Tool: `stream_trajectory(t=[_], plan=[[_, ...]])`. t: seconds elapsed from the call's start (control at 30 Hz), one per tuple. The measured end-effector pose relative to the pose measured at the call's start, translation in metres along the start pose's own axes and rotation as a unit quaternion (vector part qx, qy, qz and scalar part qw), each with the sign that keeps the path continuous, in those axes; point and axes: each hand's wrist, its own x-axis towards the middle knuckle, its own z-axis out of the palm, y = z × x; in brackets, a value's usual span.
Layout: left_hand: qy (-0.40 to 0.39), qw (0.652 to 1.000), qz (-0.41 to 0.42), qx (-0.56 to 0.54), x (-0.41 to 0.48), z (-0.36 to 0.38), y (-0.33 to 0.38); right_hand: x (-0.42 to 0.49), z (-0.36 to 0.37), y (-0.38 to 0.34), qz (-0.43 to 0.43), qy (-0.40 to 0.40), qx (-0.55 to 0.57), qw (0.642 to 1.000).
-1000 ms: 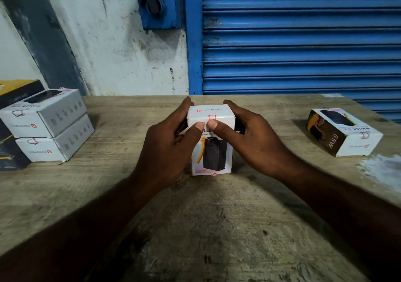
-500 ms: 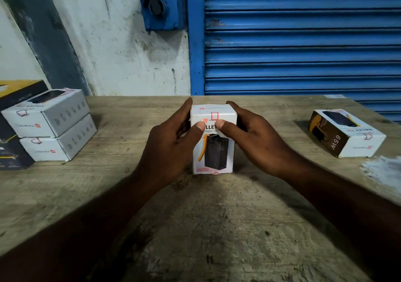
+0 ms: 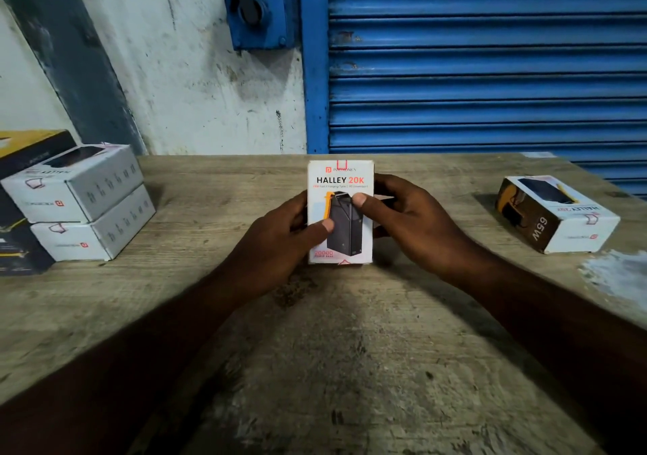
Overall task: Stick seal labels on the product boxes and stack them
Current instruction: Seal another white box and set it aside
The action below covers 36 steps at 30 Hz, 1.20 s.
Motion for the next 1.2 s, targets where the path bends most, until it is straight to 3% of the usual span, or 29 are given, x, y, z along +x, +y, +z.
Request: stream_trajectory(t=[0.23,0.5,0.6,0.8,1.2], plan=[[0.037,0.991,-0.054,-0.116,0.001,-0.001,0.003,0.003,0.001,0.003,0.002,0.036,-0.023,0.999],[0.105,0.974,-0.096,-0.177,0.001,-0.004,0.008,-0.004,0.003,0.003,-0.04,-0.032,-0.004,0.999],[0.119,0.971,-0.1,-0.182,0.001,-0.005,0.011,-0.007,0.003,0.003,-0.073,-0.06,-0.044,0.995],[0.111,0.972,-0.118,-0.171,0.0,-0.007,0.01,-0.008,0.003,0.007,-0.111,-0.048,-0.133,0.984],[0.015,0.983,-0.09,-0.16,0.0,-0.006,0.007,-0.002,0.002,0.012,-0.08,-0.006,-0.07,0.994]])
